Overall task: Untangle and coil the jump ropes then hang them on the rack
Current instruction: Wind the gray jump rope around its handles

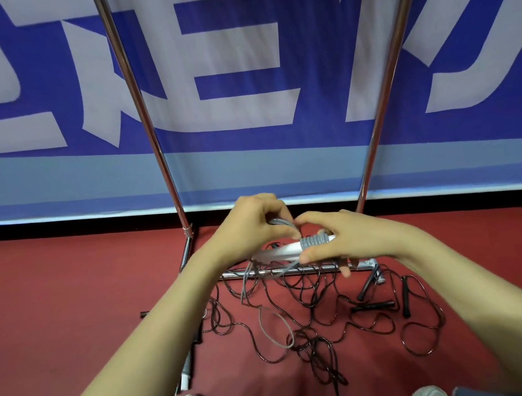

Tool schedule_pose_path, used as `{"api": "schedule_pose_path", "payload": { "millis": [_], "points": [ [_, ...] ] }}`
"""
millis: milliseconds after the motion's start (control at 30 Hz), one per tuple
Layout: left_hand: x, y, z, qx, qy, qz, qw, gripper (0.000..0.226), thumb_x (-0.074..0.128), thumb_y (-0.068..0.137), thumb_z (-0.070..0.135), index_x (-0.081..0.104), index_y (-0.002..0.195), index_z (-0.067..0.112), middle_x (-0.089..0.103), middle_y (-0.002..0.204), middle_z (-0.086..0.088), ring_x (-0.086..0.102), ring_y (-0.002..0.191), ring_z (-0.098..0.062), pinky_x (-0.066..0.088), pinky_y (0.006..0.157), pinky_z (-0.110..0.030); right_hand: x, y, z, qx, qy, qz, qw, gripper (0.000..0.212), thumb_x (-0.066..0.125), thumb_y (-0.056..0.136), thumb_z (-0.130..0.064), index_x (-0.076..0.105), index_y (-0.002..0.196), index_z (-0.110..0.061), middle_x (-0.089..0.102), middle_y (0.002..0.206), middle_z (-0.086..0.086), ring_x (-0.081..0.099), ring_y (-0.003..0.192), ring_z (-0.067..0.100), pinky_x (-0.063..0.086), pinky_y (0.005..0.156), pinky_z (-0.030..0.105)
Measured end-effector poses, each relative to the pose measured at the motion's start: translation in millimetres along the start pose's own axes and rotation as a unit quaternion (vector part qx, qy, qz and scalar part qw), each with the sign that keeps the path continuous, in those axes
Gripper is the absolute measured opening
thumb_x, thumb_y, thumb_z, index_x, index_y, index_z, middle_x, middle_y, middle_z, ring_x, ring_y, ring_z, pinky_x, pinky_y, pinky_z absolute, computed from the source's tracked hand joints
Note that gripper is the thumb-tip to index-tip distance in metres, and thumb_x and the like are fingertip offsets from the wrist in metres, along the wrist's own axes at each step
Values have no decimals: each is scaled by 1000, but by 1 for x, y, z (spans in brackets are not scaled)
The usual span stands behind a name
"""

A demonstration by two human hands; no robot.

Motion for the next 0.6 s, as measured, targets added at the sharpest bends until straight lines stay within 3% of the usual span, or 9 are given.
{"api": "schedule_pose_path", "payload": {
  "millis": [100, 167, 233, 300, 400, 467, 600],
  "points": [
    [-1, -2, 3, -7, 1, 46, 999, 8, 80, 76, 22, 75, 78, 16, 64, 76, 3, 53, 67, -1, 38, 63, -14, -7, 4, 5, -6, -79, 64, 995, 38, 64, 83, -56, 52, 118, -48, 63, 70, -11, 68, 58, 13, 48, 66, 27],
    [2, -3, 3, -31, -15, 49, 998, 10, 74, 83, 25, 75, 89, 17, 65, 78, 0, 51, 61, -1, 37, 59, -12, -19, 4, 8, -3, -167, 149, 975, 34, 57, 85, -61, 52, 117, -49, 67, 84, -15, 65, 75, 8, 48, 75, 31],
    [8, -4, 3, -80, -88, 27, 993, 13, 64, 91, 21, 70, 100, 15, 63, 74, -5, 52, 55, -5, 41, 57, -15, -30, 3, 10, 1, -229, 230, 946, 37, 52, 89, -59, 49, 124, -48, 66, 105, -13, 62, 97, 14, 46, 80, 33],
    [18, -7, 1, -141, -223, -22, 964, 11, 55, 97, 12, 62, 105, 11, 65, 77, -8, 59, 61, -14, 50, 65, -25, -35, 1, 10, -10, -248, 282, 927, 43, 49, 91, -59, 45, 132, -46, 63, 115, -10, 59, 107, 19, 45, 84, 36],
    [31, -13, 0, -218, -350, -122, 903, 19, 50, 98, 10, 58, 114, 4, 71, 89, -7, 67, 80, -14, 53, 86, -35, -37, -4, 6, -45, -235, 331, 913, 45, 51, 90, -57, 45, 133, -48, 61, 111, -11, 62, 101, 23, 47, 81, 38],
    [32, -15, 2, -225, -373, -163, 885, 23, 50, 97, 15, 63, 115, 7, 73, 97, -5, 67, 93, -13, 51, 94, -36, -38, -6, 2, -68, -224, 350, 907, 44, 53, 90, -53, 47, 133, -47, 61, 111, -11, 62, 99, 24, 48, 79, 38],
    [27, -12, 1, -225, -413, -125, 874, 24, 50, 97, 22, 69, 106, 9, 71, 88, -2, 65, 93, -16, 48, 94, -33, -43, -8, 3, -73, -212, 375, 900, 44, 56, 90, -51, 50, 133, -43, 62, 113, -10, 62, 99, 26, 46, 77, 37]
  ]
}}
Point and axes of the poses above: each hand's wrist, its own y-axis towards the middle knuckle, its own x-axis out of the palm, z = x × y, the point moved 5 cm from there along y, towards the middle knuckle
